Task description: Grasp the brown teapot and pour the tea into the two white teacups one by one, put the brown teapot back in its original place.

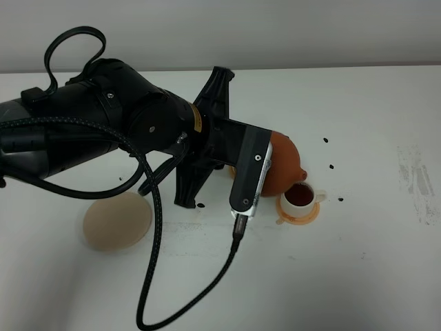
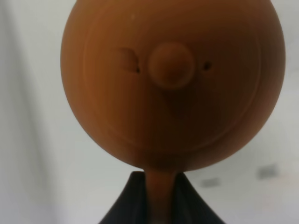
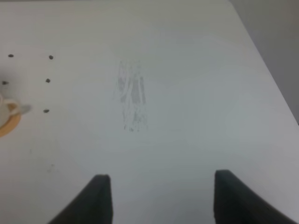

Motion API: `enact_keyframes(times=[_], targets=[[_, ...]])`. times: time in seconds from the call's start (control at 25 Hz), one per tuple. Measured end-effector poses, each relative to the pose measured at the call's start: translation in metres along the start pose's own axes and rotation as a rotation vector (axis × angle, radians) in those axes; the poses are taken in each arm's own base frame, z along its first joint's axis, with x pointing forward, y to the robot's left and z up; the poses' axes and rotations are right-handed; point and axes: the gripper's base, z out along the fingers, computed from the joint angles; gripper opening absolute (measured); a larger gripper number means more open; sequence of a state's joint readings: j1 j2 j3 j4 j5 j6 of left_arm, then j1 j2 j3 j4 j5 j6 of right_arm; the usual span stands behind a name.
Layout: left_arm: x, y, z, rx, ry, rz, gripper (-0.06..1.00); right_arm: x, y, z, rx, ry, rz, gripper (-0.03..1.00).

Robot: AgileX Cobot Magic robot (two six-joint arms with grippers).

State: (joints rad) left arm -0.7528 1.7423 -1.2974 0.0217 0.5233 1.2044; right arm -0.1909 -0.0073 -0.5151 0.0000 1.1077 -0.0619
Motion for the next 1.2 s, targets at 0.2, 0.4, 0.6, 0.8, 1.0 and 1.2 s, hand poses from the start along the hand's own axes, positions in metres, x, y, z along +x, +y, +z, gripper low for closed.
enact_keyframes(times=[0.2, 0.4, 0.6, 0.8, 1.0, 1.2], targets=[[-0.008, -0.021, 0.003, 0.134, 0.023, -0.181, 0.08, 0.000, 0.000, 0.000, 0.000, 0.000, 0.001, 0.47], [-0.009, -0.049, 0.013, 0.202, 0.025, -0.230, 0.08, 0.000, 0.000, 0.000, 0.000, 0.000, 0.001, 0.47], [-0.010, -0.072, 0.025, 0.220, 0.012, -0.262, 0.08, 0.000, 0.000, 0.000, 0.000, 0.000, 0.001, 0.47], [-0.004, -0.087, 0.052, 0.242, 0.041, -0.339, 0.08, 0.000, 0.000, 0.000, 0.000, 0.000, 0.000, 0.47], [0.000, -0.097, 0.071, 0.275, 0.069, -0.360, 0.08, 0.000, 0.000, 0.000, 0.000, 0.000, 0.000, 0.47], [0.000, -0.096, 0.066, 0.279, 0.072, -0.372, 0.08, 0.000, 0.000, 0.000, 0.000, 0.000, 0.000, 0.47]])
